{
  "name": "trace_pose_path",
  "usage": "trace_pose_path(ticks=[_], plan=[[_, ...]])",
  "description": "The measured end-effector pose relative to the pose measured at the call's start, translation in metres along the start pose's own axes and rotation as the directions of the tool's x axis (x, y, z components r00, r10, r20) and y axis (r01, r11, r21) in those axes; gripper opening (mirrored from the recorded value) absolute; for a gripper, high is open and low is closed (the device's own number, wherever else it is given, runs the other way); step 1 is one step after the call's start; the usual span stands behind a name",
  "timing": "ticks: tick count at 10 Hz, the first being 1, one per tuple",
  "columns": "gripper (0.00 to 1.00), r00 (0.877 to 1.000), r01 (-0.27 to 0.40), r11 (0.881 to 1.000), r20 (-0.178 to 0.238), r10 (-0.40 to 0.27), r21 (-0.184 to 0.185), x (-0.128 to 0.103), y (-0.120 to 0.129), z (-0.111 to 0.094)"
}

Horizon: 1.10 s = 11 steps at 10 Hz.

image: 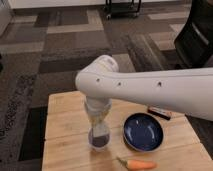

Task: Place the white sponge in the ceramic cup

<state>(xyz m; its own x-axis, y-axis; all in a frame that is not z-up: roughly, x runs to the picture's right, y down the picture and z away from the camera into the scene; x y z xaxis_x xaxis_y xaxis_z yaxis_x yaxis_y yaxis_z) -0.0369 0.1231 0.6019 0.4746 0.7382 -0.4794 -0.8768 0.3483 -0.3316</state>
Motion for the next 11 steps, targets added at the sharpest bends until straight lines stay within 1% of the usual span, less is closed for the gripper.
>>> trace_pose_path(ticks=[2, 3, 6, 8, 11], plan=[[0.00, 0.999, 0.013, 1.000, 0.041, -0.013, 0.006, -0.003, 0.001, 0.003], [0.00, 0.998, 0.024, 1.000, 0.064, -0.025, 0.015, -0.002, 0.003, 0.004], [0.00, 0.996, 0.039, 0.999, 0.078, -0.040, 0.021, 0.006, 0.005, 0.010], [0.00, 0.994, 0.042, 0.999, 0.098, -0.044, 0.023, 0.009, 0.004, 0.016], [0.00, 0.990, 0.050, 0.998, 0.134, -0.054, 0.031, 0.006, 0.002, 0.018]])
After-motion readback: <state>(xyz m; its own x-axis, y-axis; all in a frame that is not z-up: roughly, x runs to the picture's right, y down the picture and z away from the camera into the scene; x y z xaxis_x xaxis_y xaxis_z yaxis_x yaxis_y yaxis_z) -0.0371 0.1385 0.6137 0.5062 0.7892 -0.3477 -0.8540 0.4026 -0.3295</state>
